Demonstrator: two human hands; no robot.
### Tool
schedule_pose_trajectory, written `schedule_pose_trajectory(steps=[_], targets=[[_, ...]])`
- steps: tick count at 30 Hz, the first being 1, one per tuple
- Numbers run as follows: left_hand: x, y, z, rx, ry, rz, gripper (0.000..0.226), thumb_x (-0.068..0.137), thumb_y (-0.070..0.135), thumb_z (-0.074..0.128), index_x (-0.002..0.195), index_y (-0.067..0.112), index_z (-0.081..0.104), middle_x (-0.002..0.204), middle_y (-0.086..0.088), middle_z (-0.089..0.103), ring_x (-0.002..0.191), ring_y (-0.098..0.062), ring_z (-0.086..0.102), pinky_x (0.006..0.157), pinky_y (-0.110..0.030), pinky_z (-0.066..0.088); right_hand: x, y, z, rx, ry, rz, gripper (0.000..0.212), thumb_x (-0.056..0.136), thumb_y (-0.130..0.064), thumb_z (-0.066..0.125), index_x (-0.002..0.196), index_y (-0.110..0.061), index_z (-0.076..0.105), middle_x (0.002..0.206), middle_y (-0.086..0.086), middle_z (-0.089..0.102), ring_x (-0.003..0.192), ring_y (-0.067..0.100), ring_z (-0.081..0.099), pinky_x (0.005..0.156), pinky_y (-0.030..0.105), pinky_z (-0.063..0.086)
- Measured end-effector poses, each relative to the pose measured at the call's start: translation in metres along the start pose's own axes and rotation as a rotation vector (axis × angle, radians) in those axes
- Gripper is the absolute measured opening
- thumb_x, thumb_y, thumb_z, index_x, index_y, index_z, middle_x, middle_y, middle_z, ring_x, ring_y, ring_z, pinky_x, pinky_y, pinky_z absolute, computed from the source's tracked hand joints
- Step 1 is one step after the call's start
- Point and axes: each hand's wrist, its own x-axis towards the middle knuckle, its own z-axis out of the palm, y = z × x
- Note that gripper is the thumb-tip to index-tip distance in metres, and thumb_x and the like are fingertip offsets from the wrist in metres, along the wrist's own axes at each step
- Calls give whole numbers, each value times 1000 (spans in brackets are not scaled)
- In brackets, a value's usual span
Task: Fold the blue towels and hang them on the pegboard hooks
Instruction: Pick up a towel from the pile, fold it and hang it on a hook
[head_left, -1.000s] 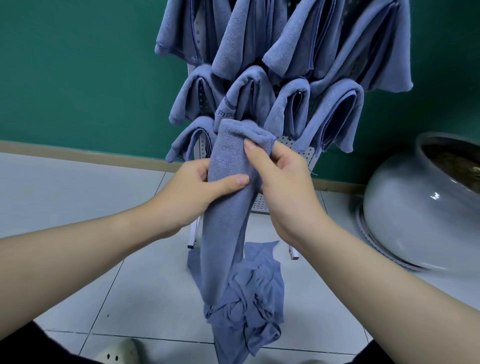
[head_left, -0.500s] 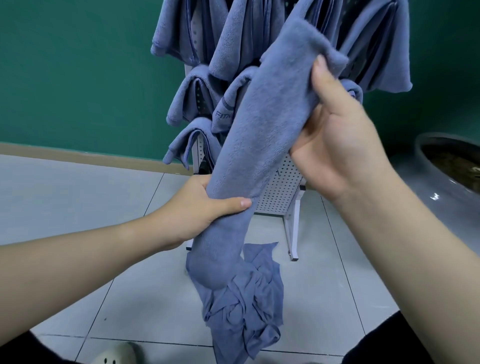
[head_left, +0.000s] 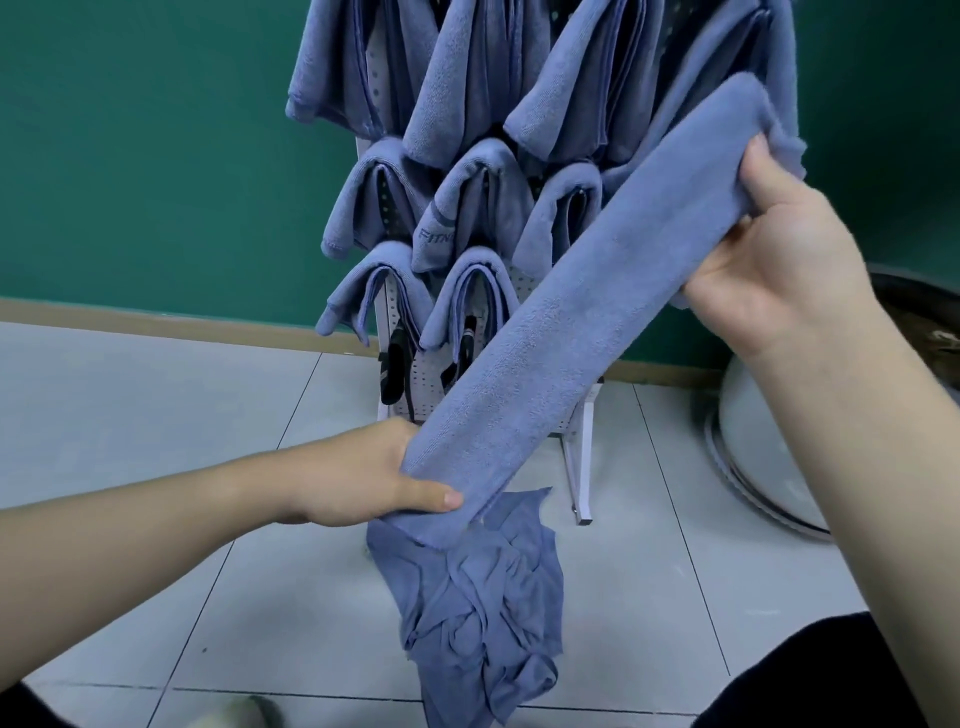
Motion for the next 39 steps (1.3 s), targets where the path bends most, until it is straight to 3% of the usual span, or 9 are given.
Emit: schedule_pose_trajectory(steps=[4,6,9,14,21,27,32,37,39], targets=[[0,0,-10,257,-37,-56,17,93,28,75,79,26,66,64,25,63,58,4,55,58,-11,41,-13,11,3,-12,86,51,17,108,-24,54,112,-11,64,90,6,80,85,20,79,72,40,65],[2,2,-8,275,8,-14,15,87,31,81,95,28,68,84,26,72,77,5,66,73,-14,52,-19,20,6,-34,99,90,18,108,-24,53,109,-11,64,87,6,80,84,19,79,77,42,65],[10,15,2,22,115,143,48,82,18,86,124,21,62,119,12,73,113,-1,67,102,-19,50,-27,35,9,-67,106,178,22,108,-25,52,108,-8,66,88,6,80,88,19,79,83,42,64],[19,33,9,-179,289,314,61,76,22,88,129,22,58,122,9,71,114,-7,67,104,-22,49,-34,55,9,-43,147,295,25,108,-26,53,109,-6,68,93,9,80,88,21,79,73,44,65],[20,29,9,-318,270,272,44,86,15,79,127,15,64,124,4,74,118,-12,68,106,-31,52,-33,52,8,18,180,281,22,107,-23,55,108,-4,66,83,9,79,75,23,78,61,42,65],[13,29,0,-367,156,182,39,87,24,81,121,8,70,121,-9,75,117,-29,69,102,-40,56,-18,51,-2,21,273,290,18,105,-17,59,110,-1,63,74,13,77,66,25,77,58,41,65],[3,32,-11,-446,148,176,32,88,18,78,117,8,73,116,-15,76,102,-27,73,90,-35,60,-6,57,-23,-140,302,372,28,107,-16,55,130,-2,59,102,15,74,84,25,76,58,37,64],[-8,38,-19,-523,216,238,35,83,21,75,116,10,74,112,-16,76,94,-25,73,86,-38,59,-4,63,-40,-500,262,379,12,106,-20,56,105,-9,62,70,4,71,58,14,68,78,37,61],[-11,41,-21,-547,207,278,38,84,19,74,120,9,72,114,-18,76,95,-26,73,87,-38,60,-4,66,-45,-770,235,317,12,101,-18,62,109,-11,67,99,6,73,86,19,70,82,36,59]])
